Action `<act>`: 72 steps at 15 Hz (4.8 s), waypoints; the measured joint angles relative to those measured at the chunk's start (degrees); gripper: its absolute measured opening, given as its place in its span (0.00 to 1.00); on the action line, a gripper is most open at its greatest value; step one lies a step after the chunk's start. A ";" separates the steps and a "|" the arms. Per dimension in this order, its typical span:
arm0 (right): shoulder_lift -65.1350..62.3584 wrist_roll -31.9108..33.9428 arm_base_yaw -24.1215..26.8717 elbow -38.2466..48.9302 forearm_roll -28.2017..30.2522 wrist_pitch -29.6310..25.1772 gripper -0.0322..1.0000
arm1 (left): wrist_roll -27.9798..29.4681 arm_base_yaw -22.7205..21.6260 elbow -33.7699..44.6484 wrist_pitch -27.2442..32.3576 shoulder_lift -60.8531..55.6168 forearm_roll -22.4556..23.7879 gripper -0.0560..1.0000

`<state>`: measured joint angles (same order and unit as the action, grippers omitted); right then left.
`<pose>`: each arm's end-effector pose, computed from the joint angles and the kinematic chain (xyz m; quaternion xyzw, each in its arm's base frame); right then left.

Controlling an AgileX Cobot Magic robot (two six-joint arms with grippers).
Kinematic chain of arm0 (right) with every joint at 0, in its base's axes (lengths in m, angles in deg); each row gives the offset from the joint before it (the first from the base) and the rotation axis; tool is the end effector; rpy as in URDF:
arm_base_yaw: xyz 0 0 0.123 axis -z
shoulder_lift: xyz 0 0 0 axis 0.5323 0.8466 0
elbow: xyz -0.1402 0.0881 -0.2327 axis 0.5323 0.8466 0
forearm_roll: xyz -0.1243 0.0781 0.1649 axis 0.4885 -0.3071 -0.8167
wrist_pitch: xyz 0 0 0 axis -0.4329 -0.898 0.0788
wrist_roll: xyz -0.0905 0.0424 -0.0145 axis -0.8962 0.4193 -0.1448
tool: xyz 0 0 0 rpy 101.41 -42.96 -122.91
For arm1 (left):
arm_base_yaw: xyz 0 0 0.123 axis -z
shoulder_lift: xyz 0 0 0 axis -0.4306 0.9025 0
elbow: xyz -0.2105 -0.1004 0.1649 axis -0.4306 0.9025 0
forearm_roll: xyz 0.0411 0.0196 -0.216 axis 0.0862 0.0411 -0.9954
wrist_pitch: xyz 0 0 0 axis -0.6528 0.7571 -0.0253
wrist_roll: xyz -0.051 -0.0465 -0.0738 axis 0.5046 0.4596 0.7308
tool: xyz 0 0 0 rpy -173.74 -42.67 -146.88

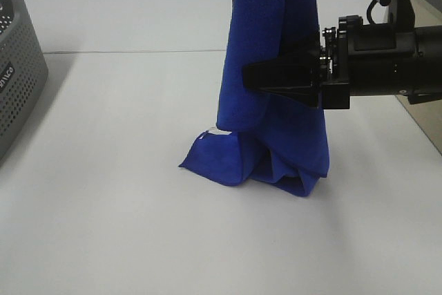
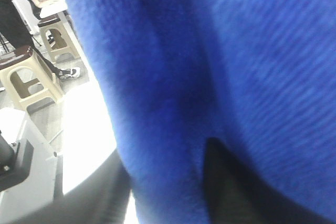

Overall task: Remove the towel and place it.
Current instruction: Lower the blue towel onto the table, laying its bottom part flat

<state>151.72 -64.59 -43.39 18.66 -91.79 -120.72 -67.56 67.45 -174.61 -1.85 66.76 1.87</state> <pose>0.2351 0.1321 0.2399 -0.3591 0.7159 0.4200 0.4268 0.2439 -0.2421 0.4740 0.6844 0.4678 0.0314 0.5584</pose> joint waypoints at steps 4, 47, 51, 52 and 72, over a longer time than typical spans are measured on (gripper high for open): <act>-2.35 14.09 0.00 0.00 8.08 -0.80 0.04 | 0.00 0.00 0.00 0.00 0.34 0.00 0.05; -17.19 64.86 -0.11 -44.00 56.21 6.25 0.03 | 86.97 -1.78 17.02 18.51 -15.53 38.67 0.05; -0.63 46.47 -0.57 -48.87 40.68 30.60 0.03 | 89.78 -14.55 17.02 -9.17 -3.90 42.97 0.05; 4.76 39.30 -0.57 -54.32 34.32 32.54 0.03 | 91.04 -17.76 16.33 -15.93 -0.34 43.20 0.05; 39.99 64.74 -0.52 -110.98 56.89 -2.58 0.03 | 64.29 -25.44 -35.35 18.91 29.62 23.38 0.05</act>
<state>191.71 0.16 -43.90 -92.32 -34.90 -123.29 -3.28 42.01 -209.96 17.06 96.39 25.25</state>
